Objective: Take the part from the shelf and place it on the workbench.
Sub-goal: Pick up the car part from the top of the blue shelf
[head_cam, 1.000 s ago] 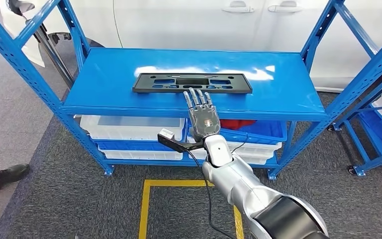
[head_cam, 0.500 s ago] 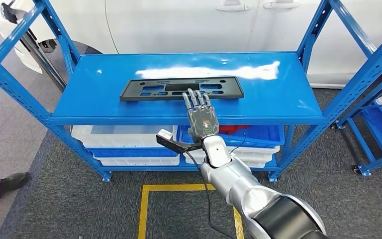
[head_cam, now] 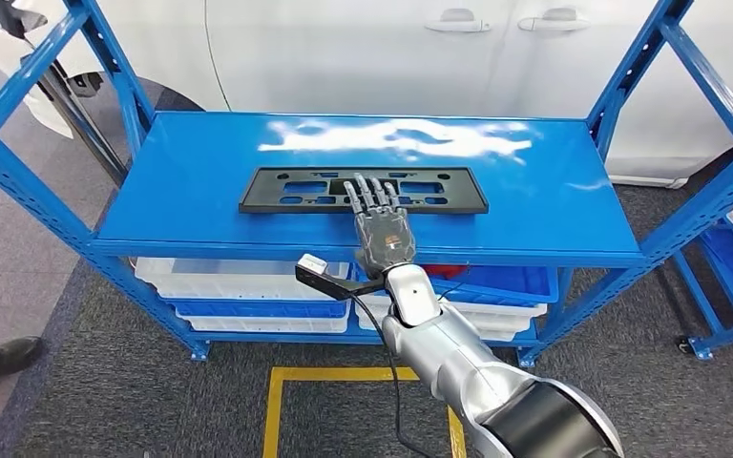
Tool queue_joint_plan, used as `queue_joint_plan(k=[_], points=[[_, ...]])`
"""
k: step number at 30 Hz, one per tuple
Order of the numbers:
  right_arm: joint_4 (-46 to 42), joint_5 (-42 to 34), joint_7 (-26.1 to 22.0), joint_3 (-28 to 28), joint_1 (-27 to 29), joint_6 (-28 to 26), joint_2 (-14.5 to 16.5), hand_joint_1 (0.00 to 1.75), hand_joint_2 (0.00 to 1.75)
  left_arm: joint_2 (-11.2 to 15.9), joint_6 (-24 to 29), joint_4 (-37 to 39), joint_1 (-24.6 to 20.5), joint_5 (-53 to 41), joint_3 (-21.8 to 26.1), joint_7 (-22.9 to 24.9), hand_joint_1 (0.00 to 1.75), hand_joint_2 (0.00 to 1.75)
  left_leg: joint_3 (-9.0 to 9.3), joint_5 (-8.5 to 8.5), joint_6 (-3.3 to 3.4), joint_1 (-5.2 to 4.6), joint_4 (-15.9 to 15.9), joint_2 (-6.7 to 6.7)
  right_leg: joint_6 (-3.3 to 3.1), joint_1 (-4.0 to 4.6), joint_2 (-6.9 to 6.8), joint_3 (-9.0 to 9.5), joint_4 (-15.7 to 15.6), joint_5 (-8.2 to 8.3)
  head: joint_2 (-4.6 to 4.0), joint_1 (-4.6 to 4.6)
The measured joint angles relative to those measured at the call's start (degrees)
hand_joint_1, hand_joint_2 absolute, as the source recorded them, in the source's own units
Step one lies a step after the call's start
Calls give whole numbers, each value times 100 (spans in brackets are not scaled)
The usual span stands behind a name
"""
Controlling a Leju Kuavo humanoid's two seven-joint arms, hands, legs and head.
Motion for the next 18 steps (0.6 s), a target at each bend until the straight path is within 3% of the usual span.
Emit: queue_joint_plan(k=[2, 3, 4, 6, 7, 8, 10, 13, 15, 17, 18], points=[[2, -5, -38, -3, 58, -5, 4, 0, 175, 0, 5, 0, 2, 3, -3, 0, 0, 0, 62, -60, 17, -1, 3, -4, 33, -28, -4, -524, 768, -184, 0, 0], [3, -8, -57, -4, 96, -6, 5, 0, 175, 0, 7, 0, 13, 3, -4, -1, 0, 0, 108, -98, 16, -1, 7, -10, 42, -39, -6, -701, 934, -125, 0, 2], [3, -10, -77, -4, 123, -7, 7, 0, 175, -1, 9, 0, 25, 3, -7, -1, 0, 0, 163, -138, 10, -1, 14, -16, 43, -48, -8, -769, 871, 62, 0, 2], [2, -11, -111, -4, 140, -9, 18, 0, 175, -4, 12, 0, 37, 3, -11, -5, 0, 0, 278, -236, -17, -1, 31, -27, 14, -54, -12, -623, 172, 658, 0, 3], [2, -11, -126, -4, 138, -10, 25, 0, 175, -8, 16, 1, 33, 3, -13, -10, 0, 0, 313, -280, -42, -8, 43, -32, -9, -41, -12, -509, -194, 875, 0, -3], [1, -10, -139, -4, 138, -13, 33, 0, 175, -11, 24, 1, 26, 4, -14, -15, 0, 0, 324, -313, -72, -15, 54, -34, -36, -30, -11, -420, -470, 985, 1, -9], [-2, -10, -163, -4, 146, -21, 54, 0, 175, -14, 41, 2, 18, 5, -14, -21, 0, 0, 313, -344, -140, -19, 53, -32, -83, 1, 1, -368, -632, 967, 1, -24], [-41, -11, -185, -6, 141, -35, 89, 0, 175, -8, 50, 2, 14, 4, -14, -23, 0, 0, 303, -455, -237, -3, 149, -16, -171, -23, 11, -300, -709, 931, 1, -30], [-60, -11, -196, -6, 133, -40, 117, 0, 175, -8, 49, 2, 8, 4, -16, -26, 0, 0, 63, -723, -283, 10, 679, -10, -224, -41, -1, -233, -748, 910, 0, -42], [-62, -11, -209, -6, 146, -40, 138, 0, 175, -9, 51, 2, 13, 5, -17, -26, 0, 0, -378, -1009, -319, 22, 1464, -9, -250, -31, -7, -209, -748, 885, 0, -45], [-62, -13, -221, -6, 159, -40, 143, 0, 175, -9, 52, 2, 20, 5, -17, -26, 0, 0, -541, -1035, -330, 26, 1699, -9, -255, -27, -6, -198, -747, 873, 0, -45]])
